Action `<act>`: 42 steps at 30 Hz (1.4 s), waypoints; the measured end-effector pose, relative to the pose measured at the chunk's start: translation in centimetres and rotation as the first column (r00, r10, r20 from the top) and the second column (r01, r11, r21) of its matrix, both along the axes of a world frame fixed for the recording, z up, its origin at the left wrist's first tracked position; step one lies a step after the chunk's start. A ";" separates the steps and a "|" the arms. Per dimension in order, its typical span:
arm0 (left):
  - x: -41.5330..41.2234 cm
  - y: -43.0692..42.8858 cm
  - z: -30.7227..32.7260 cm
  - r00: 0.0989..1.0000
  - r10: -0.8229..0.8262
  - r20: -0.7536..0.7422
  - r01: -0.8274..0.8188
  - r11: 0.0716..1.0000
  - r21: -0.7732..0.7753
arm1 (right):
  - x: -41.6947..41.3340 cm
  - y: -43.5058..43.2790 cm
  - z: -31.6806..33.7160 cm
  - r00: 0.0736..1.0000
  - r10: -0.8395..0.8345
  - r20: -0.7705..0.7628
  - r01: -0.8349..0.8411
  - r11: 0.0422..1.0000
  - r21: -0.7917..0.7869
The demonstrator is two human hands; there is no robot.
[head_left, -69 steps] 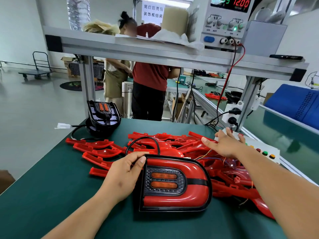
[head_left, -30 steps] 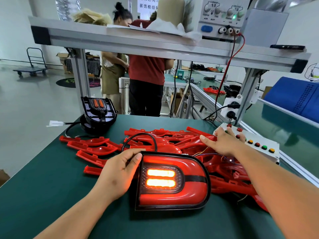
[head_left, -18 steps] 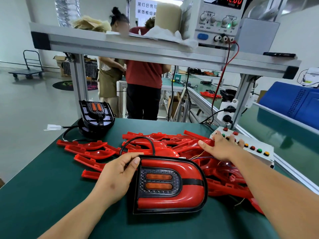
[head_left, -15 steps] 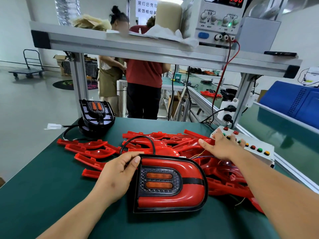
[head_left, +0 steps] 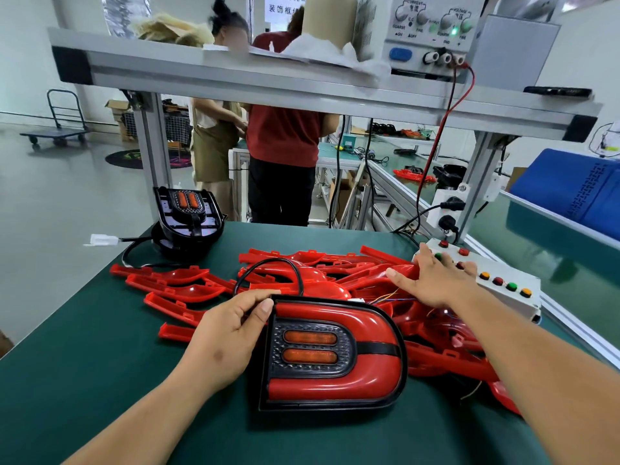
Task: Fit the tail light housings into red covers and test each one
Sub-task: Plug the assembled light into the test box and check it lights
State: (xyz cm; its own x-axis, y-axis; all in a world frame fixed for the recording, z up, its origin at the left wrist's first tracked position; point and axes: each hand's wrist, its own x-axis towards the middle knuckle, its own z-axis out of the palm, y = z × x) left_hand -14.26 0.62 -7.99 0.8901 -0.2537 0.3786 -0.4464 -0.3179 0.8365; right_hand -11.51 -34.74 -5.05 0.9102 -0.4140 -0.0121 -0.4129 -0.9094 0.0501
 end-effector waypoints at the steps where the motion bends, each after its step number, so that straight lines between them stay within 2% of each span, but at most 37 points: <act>1: 0.0 0.0 0.0 1.000 0.001 -0.003 -0.001 1.000 0.003 | 0.0 0.1 0.1 1.000 0.003 0.002 -0.003 1.000 -0.003; 14: 0.0 0.1 -0.1 1.000 -0.009 -0.007 0.009 1.000 0.009 | 0.0 0.5 -0.1 0.999 -0.004 0.037 0.006 0.999 -0.038; 30: -0.2 0.1 0.1 0.997 -0.023 0.075 0.021 0.999 0.032 | -0.3 0.9 0.3 0.998 -0.002 0.055 0.001 1.000 0.019; 42: -0.3 0.1 0.3 0.999 -0.020 0.041 0.019 1.000 0.025 | -0.5 1.2 0.8 1.000 0.010 0.023 -0.011 1.000 0.018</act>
State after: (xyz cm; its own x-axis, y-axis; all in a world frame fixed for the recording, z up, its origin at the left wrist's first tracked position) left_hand -14.53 0.68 -7.74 0.8685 -0.2806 0.4086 -0.4870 -0.3293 0.8089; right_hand -11.98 -33.56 -4.24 0.9147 -0.4041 0.0012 -0.4040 -0.9144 0.0244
